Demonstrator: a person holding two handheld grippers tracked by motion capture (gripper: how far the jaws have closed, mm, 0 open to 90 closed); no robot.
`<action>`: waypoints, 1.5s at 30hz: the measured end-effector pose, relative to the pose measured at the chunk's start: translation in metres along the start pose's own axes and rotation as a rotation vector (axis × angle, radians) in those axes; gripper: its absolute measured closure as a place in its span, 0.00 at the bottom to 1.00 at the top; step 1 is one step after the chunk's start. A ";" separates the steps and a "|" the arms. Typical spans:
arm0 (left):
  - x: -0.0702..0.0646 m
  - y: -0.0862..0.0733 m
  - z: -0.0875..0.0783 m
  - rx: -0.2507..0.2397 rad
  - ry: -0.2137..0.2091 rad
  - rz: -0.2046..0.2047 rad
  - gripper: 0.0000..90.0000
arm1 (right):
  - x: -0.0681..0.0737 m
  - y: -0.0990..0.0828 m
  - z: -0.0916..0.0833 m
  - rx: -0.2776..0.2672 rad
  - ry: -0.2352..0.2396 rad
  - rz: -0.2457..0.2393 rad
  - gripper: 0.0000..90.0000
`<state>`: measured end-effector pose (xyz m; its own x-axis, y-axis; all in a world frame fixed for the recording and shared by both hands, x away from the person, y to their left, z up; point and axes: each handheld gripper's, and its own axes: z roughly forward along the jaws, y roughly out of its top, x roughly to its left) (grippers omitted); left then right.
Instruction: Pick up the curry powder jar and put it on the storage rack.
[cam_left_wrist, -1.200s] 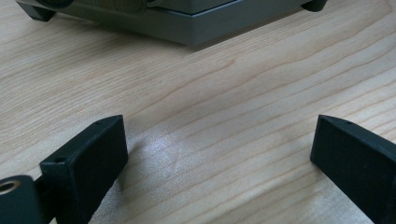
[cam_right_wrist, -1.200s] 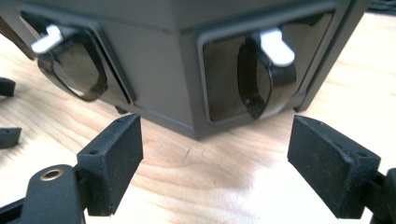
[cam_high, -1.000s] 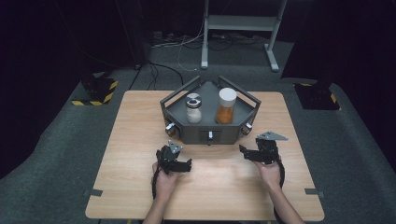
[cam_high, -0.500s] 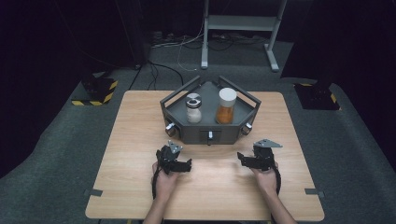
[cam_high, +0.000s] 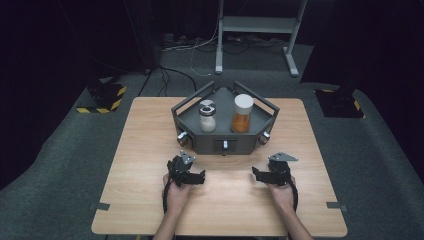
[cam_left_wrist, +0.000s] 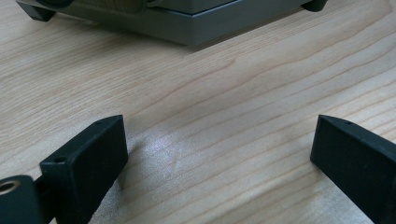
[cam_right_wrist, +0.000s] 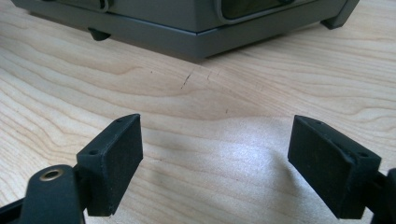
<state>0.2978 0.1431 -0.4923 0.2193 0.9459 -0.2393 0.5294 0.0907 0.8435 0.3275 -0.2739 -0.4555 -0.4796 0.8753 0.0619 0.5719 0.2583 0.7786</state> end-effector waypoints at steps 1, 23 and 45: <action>0.000 0.000 0.000 0.000 0.000 0.000 0.04 | 0.001 0.000 0.000 0.003 -0.002 -0.001 0.19; 0.000 0.000 0.000 0.000 0.000 0.000 0.04 | 0.016 0.006 0.007 0.051 -0.041 -0.063 0.14; 0.000 0.000 0.000 0.000 0.000 0.000 0.04 | 0.016 0.006 0.007 0.050 -0.043 -0.064 0.14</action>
<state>0.2978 0.1431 -0.4923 0.2196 0.9458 -0.2390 0.5296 0.0902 0.8434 0.3281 -0.2555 -0.4543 -0.4878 0.8728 -0.0145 0.5742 0.3333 0.7478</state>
